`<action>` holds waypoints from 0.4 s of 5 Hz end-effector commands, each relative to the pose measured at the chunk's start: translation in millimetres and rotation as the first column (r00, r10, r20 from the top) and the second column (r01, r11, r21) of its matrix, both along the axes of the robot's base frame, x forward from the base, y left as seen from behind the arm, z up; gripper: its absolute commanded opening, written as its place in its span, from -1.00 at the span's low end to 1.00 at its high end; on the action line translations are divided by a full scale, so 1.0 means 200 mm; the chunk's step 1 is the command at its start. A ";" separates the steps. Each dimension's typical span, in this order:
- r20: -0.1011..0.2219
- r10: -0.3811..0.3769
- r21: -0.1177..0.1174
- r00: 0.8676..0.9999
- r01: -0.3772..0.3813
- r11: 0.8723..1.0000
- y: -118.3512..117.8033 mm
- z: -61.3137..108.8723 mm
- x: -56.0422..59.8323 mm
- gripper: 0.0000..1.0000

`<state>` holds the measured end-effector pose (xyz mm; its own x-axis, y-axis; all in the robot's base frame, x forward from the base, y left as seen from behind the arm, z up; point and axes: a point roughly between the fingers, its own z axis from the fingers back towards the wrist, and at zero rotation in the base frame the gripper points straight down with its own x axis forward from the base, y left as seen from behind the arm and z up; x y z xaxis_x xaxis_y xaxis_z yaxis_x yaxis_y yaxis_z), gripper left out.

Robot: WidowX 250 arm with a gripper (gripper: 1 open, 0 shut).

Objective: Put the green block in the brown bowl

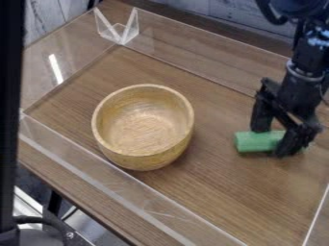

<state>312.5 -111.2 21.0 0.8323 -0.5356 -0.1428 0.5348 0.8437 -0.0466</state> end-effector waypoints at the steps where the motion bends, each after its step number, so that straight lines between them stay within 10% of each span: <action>1: 0.030 -0.015 -0.009 0.999 0.016 1.000 -0.02 0.05 0.05 1.00; 2: 0.026 -0.015 -0.009 1.000 0.015 1.000 -0.02 0.04 0.07 -1.00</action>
<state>318.6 -113.1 20.4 0.8259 -0.5422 -0.1545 0.5416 0.8391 -0.0495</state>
